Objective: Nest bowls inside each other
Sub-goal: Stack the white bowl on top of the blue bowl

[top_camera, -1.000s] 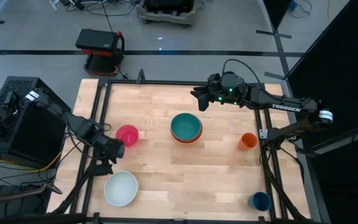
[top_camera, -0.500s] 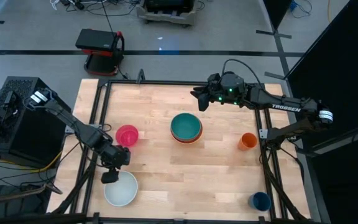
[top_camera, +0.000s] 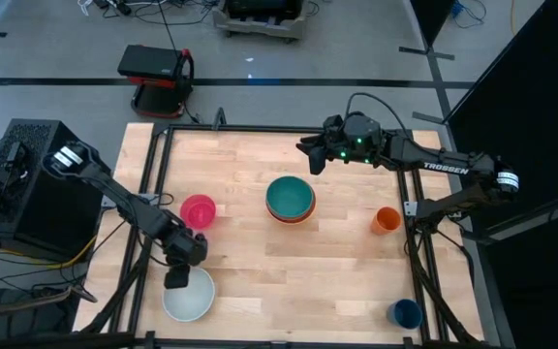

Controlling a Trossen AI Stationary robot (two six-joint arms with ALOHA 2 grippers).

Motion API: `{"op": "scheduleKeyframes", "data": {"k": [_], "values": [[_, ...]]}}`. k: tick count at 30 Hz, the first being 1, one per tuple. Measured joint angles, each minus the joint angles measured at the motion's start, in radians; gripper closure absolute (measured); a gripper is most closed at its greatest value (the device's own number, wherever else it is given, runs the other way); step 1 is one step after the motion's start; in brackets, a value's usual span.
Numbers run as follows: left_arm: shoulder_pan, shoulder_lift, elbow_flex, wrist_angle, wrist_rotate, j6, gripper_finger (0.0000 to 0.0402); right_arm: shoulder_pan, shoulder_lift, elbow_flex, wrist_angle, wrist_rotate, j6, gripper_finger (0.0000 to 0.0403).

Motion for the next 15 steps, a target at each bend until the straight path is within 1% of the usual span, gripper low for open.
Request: {"op": "scheduleKeyframes", "data": {"k": [3,4,5,10,15], "values": [[0.000,0.000,0.000,0.000,0.001,-0.002,0.0367,0.000,0.000,0.000,0.000,-0.001,0.000,0.0296],[0.000,0.000,0.000,-0.001,0.001,-0.011,0.0384,0.000,0.000,0.000,0.000,-0.001,-0.001,0.0297],[0.002,-0.001,0.000,0.000,0.001,-0.018,0.0391,0.000,0.000,0.000,0.000,-0.001,-0.001,0.0299],[0.002,-0.002,0.003,0.006,0.019,-0.026,0.0401,0.000,0.000,0.000,0.000,-0.001,-0.003,0.0300],[0.084,-0.001,0.132,-0.137,-0.044,0.043,0.0401,-0.006,0.000,0.000,0.000,-0.001,-0.012,0.0302]]}}
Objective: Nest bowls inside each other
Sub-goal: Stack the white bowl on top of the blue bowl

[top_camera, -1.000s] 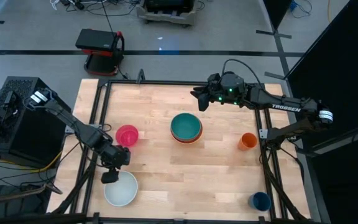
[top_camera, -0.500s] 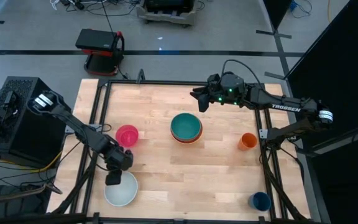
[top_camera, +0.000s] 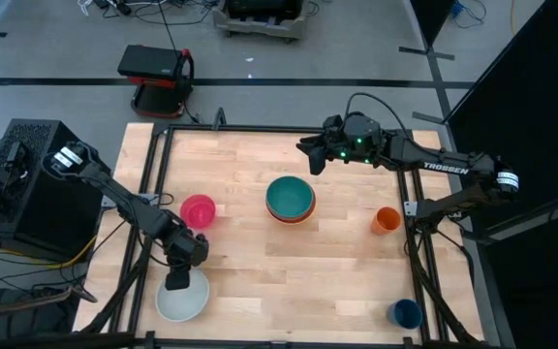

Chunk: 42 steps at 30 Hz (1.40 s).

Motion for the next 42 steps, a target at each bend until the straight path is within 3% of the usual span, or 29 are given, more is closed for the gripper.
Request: {"op": "scheduleKeyframes", "data": {"k": [12,17,25,42], "values": [[0.217,0.002,0.335,-0.362,-0.161,0.188,0.0402,-0.014,-0.001,0.000,-0.001,-0.002,-0.022,0.0306],[0.389,0.049,0.483,-0.472,-0.242,0.330,0.0402,-0.039,-0.014,0.000,-0.002,-0.023,-0.046,0.0317],[0.603,0.287,0.747,-0.484,-0.249,0.552,0.0402,-0.098,-0.100,0.000,-0.058,-0.033,-0.076,0.0327],[0.762,0.777,1.353,-0.595,-0.192,0.620,0.0402,-0.139,-0.231,0.001,-0.217,-0.045,-0.129,0.0319]]}}
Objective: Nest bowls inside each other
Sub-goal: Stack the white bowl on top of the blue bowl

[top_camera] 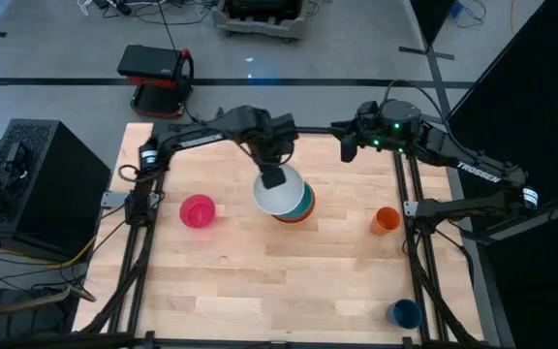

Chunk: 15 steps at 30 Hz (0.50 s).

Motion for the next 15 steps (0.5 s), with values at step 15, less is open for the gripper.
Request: {"op": "scheduleKeyframes", "data": {"k": [15], "values": [[-0.011,0.068,0.026,0.005,0.042,-0.057,0.0402,0.000,-0.001,0.000,-0.025,-0.023,-0.045,0.0316]]}}
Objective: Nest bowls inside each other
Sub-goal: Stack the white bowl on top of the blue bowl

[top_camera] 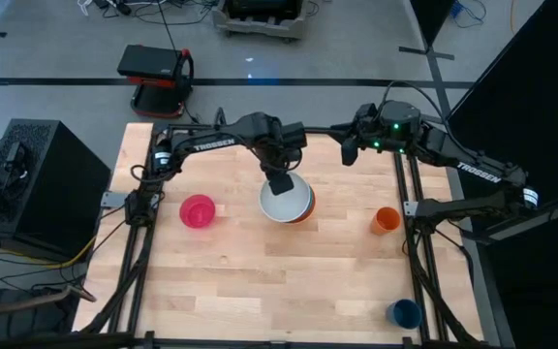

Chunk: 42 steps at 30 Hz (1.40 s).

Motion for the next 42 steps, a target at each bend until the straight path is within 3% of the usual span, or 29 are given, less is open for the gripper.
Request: {"op": "scheduleKeyframes", "data": {"k": [16,42], "values": [[0.002,0.009,-0.040,0.032,-0.001,-0.025,0.0402,0.000,0.000,0.000,0.001,-0.011,-0.002,0.0314],[0.015,0.038,-0.006,0.054,0.009,-0.023,0.0402,0.000,0.001,0.000,0.000,-0.011,-0.005,0.0298]]}}
